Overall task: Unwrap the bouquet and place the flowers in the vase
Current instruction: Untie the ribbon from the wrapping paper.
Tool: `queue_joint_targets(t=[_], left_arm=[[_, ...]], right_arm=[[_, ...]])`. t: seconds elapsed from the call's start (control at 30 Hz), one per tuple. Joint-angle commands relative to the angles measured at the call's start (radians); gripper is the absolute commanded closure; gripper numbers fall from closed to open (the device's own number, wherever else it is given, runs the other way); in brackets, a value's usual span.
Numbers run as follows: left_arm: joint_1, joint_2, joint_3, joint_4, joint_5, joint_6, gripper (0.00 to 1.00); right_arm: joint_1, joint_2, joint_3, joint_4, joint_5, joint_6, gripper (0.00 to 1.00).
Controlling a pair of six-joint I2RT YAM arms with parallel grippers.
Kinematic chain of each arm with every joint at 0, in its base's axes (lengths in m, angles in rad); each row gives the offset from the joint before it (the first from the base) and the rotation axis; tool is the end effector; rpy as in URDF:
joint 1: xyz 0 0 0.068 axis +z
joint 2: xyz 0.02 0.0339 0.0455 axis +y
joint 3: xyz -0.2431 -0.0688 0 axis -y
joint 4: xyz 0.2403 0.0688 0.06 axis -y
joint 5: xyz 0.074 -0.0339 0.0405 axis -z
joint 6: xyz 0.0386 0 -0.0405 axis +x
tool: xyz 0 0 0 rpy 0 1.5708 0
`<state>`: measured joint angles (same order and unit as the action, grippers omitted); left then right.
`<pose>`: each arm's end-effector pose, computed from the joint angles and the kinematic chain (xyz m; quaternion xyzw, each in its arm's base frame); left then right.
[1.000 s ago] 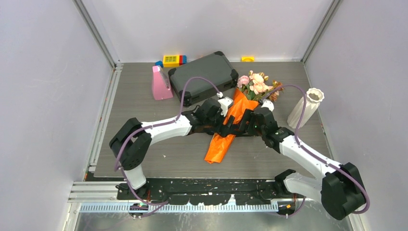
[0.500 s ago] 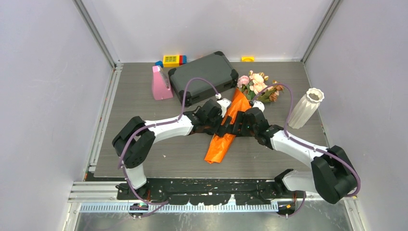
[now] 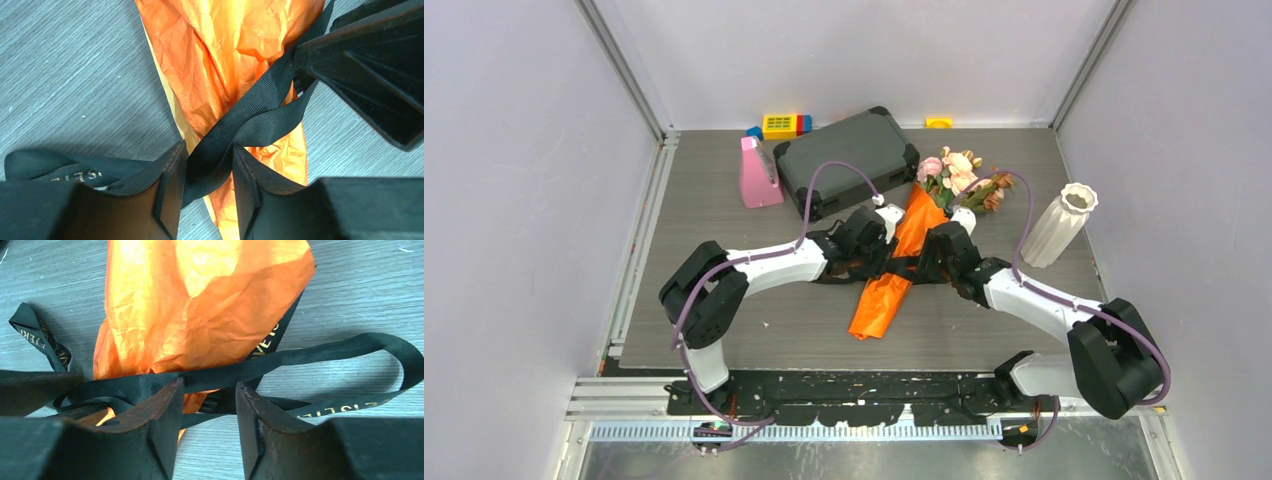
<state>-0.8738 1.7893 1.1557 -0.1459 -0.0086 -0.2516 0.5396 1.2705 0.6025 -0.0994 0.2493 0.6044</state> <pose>0.2454 -0.2927 0.1778 0.2809 0.8790 -0.2022 0.3281 0.2229 0.1224 0.1666 0.0782 0.9112 0.1138 0.3881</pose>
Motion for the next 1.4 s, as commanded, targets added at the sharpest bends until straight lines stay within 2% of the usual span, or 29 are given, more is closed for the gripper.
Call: queue_joint_targets(t=[0.0, 0.2, 0.33, 0.43, 0.53, 0.67, 0.7, 0.73, 0.9, 1.13, 1.37], left_arm=[[0.004, -0.055, 0.001, 0.000, -0.030, 0.001, 0.63], [0.004, -0.098, -0.022, -0.004, -0.038, -0.012, 0.77], [0.006, -0.133, -0.039, -0.006, -0.047, -0.026, 0.81], [0.007, -0.153, -0.049, -0.009, -0.048, -0.032, 0.81], [0.009, -0.173, -0.062, -0.005, -0.017, -0.016, 0.85], [0.009, -0.200, -0.099, 0.035, 0.094, 0.046, 0.86], [0.009, -0.206, -0.105, 0.032, 0.111, 0.062, 0.87], [0.009, -0.211, -0.110, 0.029, 0.126, 0.077, 0.88], [0.009, -0.260, -0.145, 0.026, 0.204, 0.145, 0.91], [0.010, -0.337, -0.188, 0.022, 0.286, 0.210, 0.92], [0.019, -0.357, -0.184, -0.025, 0.364, 0.233, 0.93]], right_arm=[[0.005, -0.040, 0.019, 0.008, 0.082, 0.021, 0.59], [0.005, -0.074, 0.006, -0.001, 0.123, 0.024, 0.83], [0.005, -0.084, 0.001, -0.003, 0.132, 0.026, 0.96], [0.005, -0.088, -0.001, -0.004, 0.131, 0.031, 1.00], [0.005, -0.101, -0.001, 0.015, 0.061, 0.001, 1.00], [0.005, -0.158, -0.009, 0.056, -0.087, -0.054, 0.88], [0.005, -0.168, -0.011, 0.071, -0.142, -0.070, 0.80], [0.005, -0.188, -0.012, 0.076, -0.171, -0.076, 0.76], [0.005, -0.220, -0.021, 0.137, -0.364, -0.115, 0.47], [0.005, -0.165, -0.013, 0.187, -0.570, -0.119, 0.31], [0.005, -0.164, -0.026, 0.242, -0.653, -0.121, 0.24]])
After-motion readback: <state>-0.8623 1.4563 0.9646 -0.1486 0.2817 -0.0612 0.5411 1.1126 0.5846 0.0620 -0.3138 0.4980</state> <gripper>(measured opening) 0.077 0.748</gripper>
